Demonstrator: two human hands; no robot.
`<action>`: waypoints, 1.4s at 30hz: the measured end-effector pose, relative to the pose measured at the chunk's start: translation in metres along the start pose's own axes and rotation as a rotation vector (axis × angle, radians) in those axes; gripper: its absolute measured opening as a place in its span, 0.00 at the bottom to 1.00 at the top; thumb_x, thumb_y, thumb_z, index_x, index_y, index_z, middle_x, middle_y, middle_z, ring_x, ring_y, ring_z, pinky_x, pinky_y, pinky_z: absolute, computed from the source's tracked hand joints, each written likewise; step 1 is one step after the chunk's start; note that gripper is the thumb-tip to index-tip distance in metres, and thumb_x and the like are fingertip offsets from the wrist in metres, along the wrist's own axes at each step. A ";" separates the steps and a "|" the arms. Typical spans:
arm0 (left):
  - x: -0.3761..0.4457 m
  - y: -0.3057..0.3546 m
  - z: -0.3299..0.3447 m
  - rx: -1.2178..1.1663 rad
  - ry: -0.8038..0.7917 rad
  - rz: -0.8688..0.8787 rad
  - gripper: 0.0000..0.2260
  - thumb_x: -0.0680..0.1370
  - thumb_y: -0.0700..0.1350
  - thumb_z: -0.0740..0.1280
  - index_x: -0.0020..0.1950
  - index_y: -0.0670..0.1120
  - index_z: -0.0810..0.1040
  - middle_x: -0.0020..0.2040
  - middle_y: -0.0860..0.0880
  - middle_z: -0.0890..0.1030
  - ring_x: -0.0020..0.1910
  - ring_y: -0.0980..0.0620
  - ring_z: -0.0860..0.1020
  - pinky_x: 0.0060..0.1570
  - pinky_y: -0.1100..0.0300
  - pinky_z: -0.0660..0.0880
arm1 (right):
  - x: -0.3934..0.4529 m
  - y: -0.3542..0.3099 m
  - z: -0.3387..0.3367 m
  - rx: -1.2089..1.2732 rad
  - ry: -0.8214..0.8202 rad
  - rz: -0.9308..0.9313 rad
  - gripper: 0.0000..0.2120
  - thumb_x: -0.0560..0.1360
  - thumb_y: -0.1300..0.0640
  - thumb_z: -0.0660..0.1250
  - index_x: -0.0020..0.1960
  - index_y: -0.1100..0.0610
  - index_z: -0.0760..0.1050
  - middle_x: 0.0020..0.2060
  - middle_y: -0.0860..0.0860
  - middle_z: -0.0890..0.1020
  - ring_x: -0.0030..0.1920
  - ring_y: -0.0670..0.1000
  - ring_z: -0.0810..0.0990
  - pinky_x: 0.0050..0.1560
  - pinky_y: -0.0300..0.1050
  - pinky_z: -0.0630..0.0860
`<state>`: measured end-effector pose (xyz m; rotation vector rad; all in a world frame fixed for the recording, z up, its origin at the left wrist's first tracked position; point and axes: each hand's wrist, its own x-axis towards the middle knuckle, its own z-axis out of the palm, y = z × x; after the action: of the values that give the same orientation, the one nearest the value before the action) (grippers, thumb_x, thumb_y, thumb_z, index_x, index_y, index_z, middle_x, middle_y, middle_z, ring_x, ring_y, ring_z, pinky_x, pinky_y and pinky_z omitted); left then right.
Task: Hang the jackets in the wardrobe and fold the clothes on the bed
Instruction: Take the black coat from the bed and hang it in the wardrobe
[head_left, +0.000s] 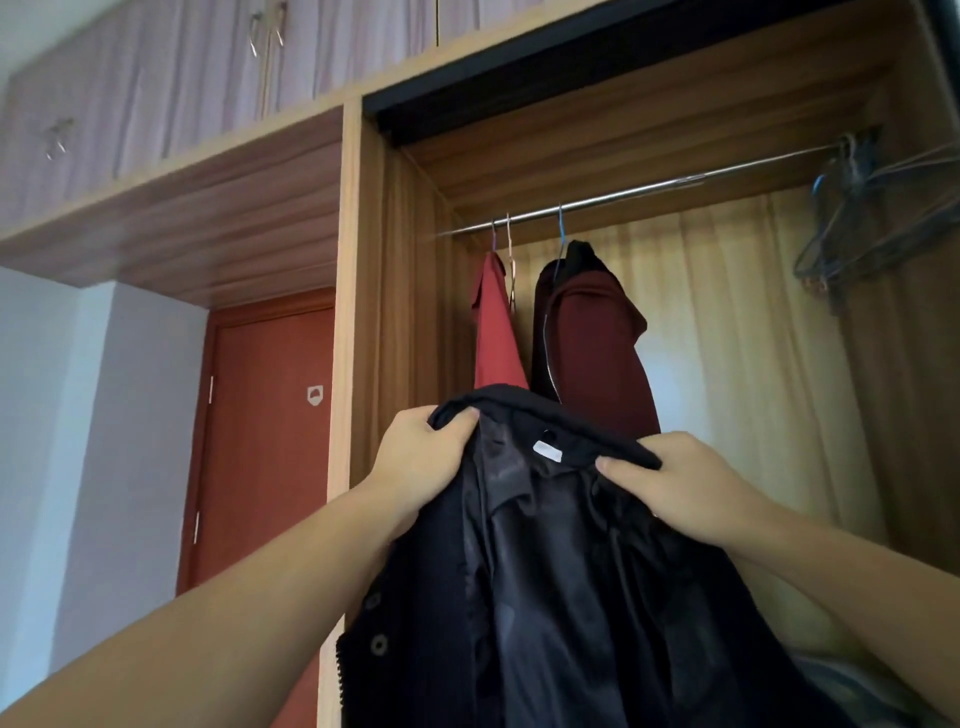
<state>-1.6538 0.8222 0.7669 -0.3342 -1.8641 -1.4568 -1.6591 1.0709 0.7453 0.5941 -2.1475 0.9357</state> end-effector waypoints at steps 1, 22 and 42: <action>0.007 0.000 0.004 -0.002 -0.004 0.005 0.19 0.75 0.54 0.68 0.46 0.36 0.80 0.42 0.42 0.84 0.38 0.51 0.79 0.40 0.57 0.73 | 0.006 0.003 0.001 -0.003 -0.018 -0.006 0.21 0.73 0.46 0.69 0.28 0.55 0.66 0.22 0.46 0.70 0.24 0.45 0.69 0.29 0.41 0.64; 0.212 -0.058 0.027 0.008 -0.132 0.269 0.15 0.74 0.50 0.69 0.29 0.46 0.74 0.28 0.51 0.76 0.29 0.52 0.75 0.31 0.61 0.68 | 0.206 -0.052 0.067 0.102 0.275 0.037 0.16 0.75 0.50 0.69 0.31 0.56 0.78 0.21 0.50 0.71 0.21 0.47 0.69 0.21 0.35 0.65; 0.323 -0.051 0.046 0.186 0.062 0.400 0.16 0.73 0.51 0.70 0.28 0.46 0.73 0.28 0.51 0.77 0.31 0.51 0.76 0.27 0.61 0.65 | 0.398 -0.045 0.074 0.147 0.466 0.121 0.12 0.77 0.60 0.61 0.35 0.59 0.71 0.20 0.52 0.76 0.16 0.49 0.72 0.17 0.32 0.61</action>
<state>-1.9277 0.7748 0.9461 -0.5301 -1.7444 -1.0072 -1.9179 0.9361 1.0294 0.2783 -1.7205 1.1753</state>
